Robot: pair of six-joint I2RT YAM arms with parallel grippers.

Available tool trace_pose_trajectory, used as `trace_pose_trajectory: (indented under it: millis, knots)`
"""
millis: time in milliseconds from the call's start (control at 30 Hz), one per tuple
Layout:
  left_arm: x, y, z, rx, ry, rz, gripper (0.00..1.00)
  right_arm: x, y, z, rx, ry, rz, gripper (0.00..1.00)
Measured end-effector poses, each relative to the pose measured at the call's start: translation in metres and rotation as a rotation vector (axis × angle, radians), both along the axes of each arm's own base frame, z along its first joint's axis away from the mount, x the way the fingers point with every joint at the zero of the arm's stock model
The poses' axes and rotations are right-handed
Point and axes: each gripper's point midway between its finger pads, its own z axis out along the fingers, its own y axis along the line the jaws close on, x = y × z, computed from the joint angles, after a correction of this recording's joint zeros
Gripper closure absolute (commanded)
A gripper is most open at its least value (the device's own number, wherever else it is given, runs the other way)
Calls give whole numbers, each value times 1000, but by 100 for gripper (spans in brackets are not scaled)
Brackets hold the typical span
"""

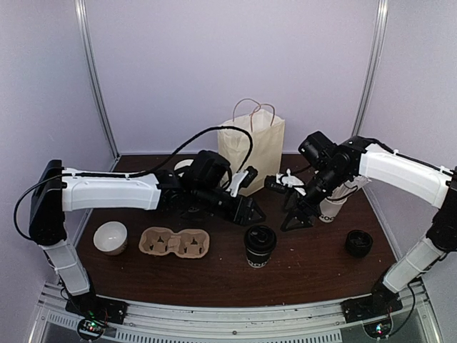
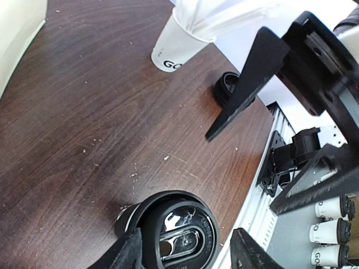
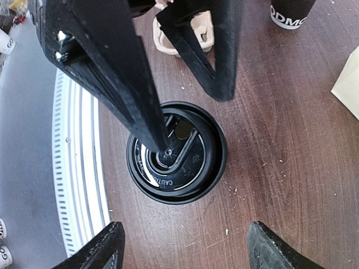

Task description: Pack the takeout coffee

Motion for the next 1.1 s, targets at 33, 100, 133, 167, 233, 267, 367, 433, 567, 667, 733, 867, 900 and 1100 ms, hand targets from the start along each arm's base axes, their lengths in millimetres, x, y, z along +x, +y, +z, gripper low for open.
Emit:
trace_pose_trajectory:
  millis: [33, 100, 133, 167, 233, 267, 367, 433, 567, 667, 733, 867, 900, 1100]
  knots:
    - [0, -2, -2, 2, 0, -4, 45, -2, 1, -3, -10, -9, 11, 21]
    - [-1, -4, -10, 20, 10, -11, 46, -4, 2, -9, -36, -22, 25, 22]
    - [-1, -4, -16, 32, 18, -12, 46, -5, 3, -12, -51, -29, 33, 22]
    - [-1, -4, -23, 49, 28, -12, 47, -5, 4, -14, -59, -34, 39, 22]
    - [-1, -3, -36, 77, 45, -11, 47, -6, 6, -18, -74, -43, 50, 22]
    - [-1, -2, -43, 92, 55, -10, 48, -6, 7, -19, -80, -46, 54, 22]
    - [-3, -1, -55, 118, 75, -12, 51, -6, 9, -22, -89, -53, 60, 23]
    - [-4, -2, -55, 116, 81, -17, 52, -6, 11, -25, -92, -59, 62, 23]
    - [-4, -2, -55, 113, 87, -16, 58, -8, 14, -35, -106, -43, 66, 24]
    - [-5, -4, -53, 104, 93, -15, 60, -10, 15, -43, -116, -20, 63, 23]
    - [-5, -4, -53, 98, 99, -13, 61, -10, 16, -47, -120, -13, 65, 22]
    - [-5, -5, -53, 77, 116, -13, 62, -13, 19, -51, -121, -6, 75, 23]
    - [-5, -5, -54, 70, 123, -13, 62, -13, 20, -52, -119, -2, 78, 23]
    - [1, -1, -58, 15, 172, -10, 60, -11, 25, -60, -116, 10, 83, 27]
